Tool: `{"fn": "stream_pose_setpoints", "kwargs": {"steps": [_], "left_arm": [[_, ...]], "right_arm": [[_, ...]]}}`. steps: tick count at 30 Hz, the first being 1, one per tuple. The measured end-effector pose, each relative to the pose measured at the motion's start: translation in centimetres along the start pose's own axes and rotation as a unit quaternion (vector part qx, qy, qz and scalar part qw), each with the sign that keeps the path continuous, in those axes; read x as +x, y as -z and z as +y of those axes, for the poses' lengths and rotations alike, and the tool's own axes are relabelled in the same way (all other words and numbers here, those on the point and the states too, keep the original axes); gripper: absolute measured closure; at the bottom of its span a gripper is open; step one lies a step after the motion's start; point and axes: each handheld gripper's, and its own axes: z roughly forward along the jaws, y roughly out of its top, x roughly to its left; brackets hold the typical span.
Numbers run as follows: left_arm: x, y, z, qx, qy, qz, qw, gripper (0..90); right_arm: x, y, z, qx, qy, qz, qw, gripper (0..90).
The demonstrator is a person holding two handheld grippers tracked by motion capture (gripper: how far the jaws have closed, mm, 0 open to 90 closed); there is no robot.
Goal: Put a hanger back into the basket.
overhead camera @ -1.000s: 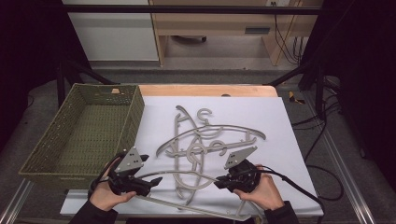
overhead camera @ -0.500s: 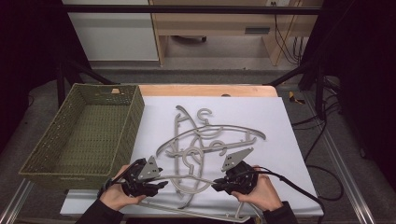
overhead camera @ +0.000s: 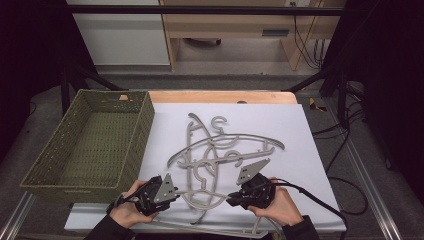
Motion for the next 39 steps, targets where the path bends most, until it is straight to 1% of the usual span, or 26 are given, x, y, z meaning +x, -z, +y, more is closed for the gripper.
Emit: {"fn": "stream_pose_setpoints", "kwargs": {"steps": [1, 3, 6, 8, 9, 12, 14, 18, 21, 22, 23, 24, 25, 26, 27, 29, 30, 31, 32, 33, 34, 35, 36, 37, 38, 39], "left_arm": [[0.0, 0.1, 0.0, 0.000, 0.001, -0.003, 1.0000, 76.5], [-0.2, 0.4, 0.0, -0.001, -0.002, -0.002, 1.0000, 77.3], [-0.4, 0.7, 0.2, -0.001, -0.004, -0.006, 1.0000, 79.0], [-0.5, 1.1, 0.3, -0.007, -0.003, -0.011, 0.9999, 80.0], [-0.6, 1.3, 0.4, -0.010, -0.002, -0.014, 0.9999, 80.5], [-0.9, 1.9, 0.7, -0.021, 0.003, -0.017, 0.9996, 81.8], [-1.0, 2.3, 0.8, -0.028, 0.007, -0.016, 0.9995, 82.1], [-1.0, 2.9, 1.1, -0.039, 0.026, -0.008, 0.9989, 82.4], [-0.8, 3.2, 1.0, -0.045, 0.044, 0.003, 0.9980, 82.4], [-0.7, 3.3, 1.0, -0.048, 0.052, 0.005, 0.9975, 82.5], [-0.5, 3.4, 0.9, -0.057, 0.066, 0.010, 0.9962, 82.4], [-0.3, 3.5, 0.8, -0.061, 0.076, 0.013, 0.9952, 82.4], [-0.1, 3.7, 0.7, -0.066, 0.088, 0.019, 0.9937, 82.4], [0.1, 3.8, 0.6, -0.072, 0.098, 0.020, 0.9923, 82.5], [0.2, 3.9, 0.5, -0.078, 0.109, 0.026, 0.9906, 82.5], [0.5, 4.2, 0.4, -0.083, 0.120, 0.041, 0.9885, 82.4], [0.7, 4.4, 0.3, -0.084, 0.128, 0.047, 0.9871, 82.5], [0.9, 4.6, 0.2, -0.085, 0.135, 0.052, 0.9858, 82.4], [1.0, 4.7, 0.1, -0.083, 0.135, 0.054, 0.9859, 82.4], [1.2, 4.8, 0.0, -0.082, 0.138, 0.059, 0.9853, 82.5], [1.2, 4.9, 0.0, -0.086, 0.146, 0.064, 0.9834, 82.4], [1.4, 5.1, -0.1, -0.084, 0.147, 0.070, 0.9830, 82.4], [1.5, 5.2, -0.1, -0.086, 0.152, 0.074, 0.9819, 82.4], [1.6, 5.3, -0.2, -0.088, 0.158, 0.075, 0.9807, 82.4], [1.7, 5.4, -0.2, -0.089, 0.159, 0.077, 0.9803, 82.4], [1.8, 5.7, -0.2, -0.092, 0.162, 0.081, 0.9792, 82.4]], "right_arm": [[-0.1, 0.0, 0.0, 0.003, 0.005, 0.002, 1.0000, 81.4], [0.0, 0.0, 0.0, -0.001, 0.003, -0.002, 1.0000, 79.9], [-0.1, 0.2, 0.0, -0.013, 0.002, -0.021, 0.9997, 76.2], [-0.1, 0.6, 0.0, -0.024, 0.000, -0.037, 0.9990, 74.3], [-0.2, 0.7, -0.1, -0.034, 0.002, -0.041, 0.9986, 73.2], [-0.3, 1.3, -0.1, -0.051, 0.003, -0.061, 0.9968, 68.3], [-0.4, 1.7, -0.3, -0.073, 0.003, -0.069, 0.9950, 65.1], [-0.4, 2.2, -0.3, -0.099, 0.006, -0.087, 0.9913, 54.9], [-0.5, 2.7, -0.3, -0.125, 0.003, -0.106, 0.9865, 47.5], [-0.6, 3.1, -0.4, -0.144, 0.003, -0.117, 0.9826, 42.7], [-0.6, 3.4, -0.5, -0.153, 0.002, -0.126, 0.9801, 41.4], [-0.7, 3.8, -0.6, -0.169, 0.002, -0.137, 0.9759, 38.9], [-0.8, 4.2, -0.8, -0.185, -0.001, -0.146, 0.9719, 35.1], [-1.0, 4.7, -1.0, -0.198, -0.010, -0.152, 0.9682, 32.4], [-1.1, 5.0, -1.1, -0.205, -0.018, -0.156, 0.9659, 30.5], [-1.4, 5.7, -1.5, -0.225, -0.033, -0.170, 0.9588, 24.0], [-1.6, 5.9, -1.7, -0.228, -0.038, -0.175, 0.9572, 21.2], [-1.7, 6.2, -1.9, -0.232, -0.048, -0.184, 0.9540, 19.1], [-2.0, 6.6, -2.2, -0.240, -0.055, -0.191, 0.9503, 17.6], [-2.0, 6.7, -2.3, -0.243, -0.058, -0.192, 0.9491, 16.8], [-2.2, 6.9, -2.5, -0.249, -0.062, -0.194, 0.9469, 15.6], [-2.3, 7.1, -2.6, -0.251, -0.067, -0.199, 0.9449, 13.9], [-2.5, 7.3, -2.8, -0.251, -0.073, -0.208, 0.9425, 12.3], [-2.6, 7.4, -3.0, -0.250, -0.077, -0.210, 0.9419, 11.5], [-2.8, 7.5, -3.2, -0.250, -0.081, -0.214, 0.9407, 10.9], [-3.0, 7.6, -3.4, -0.251, -0.086, -0.217, 0.9395, 10.4]]}}
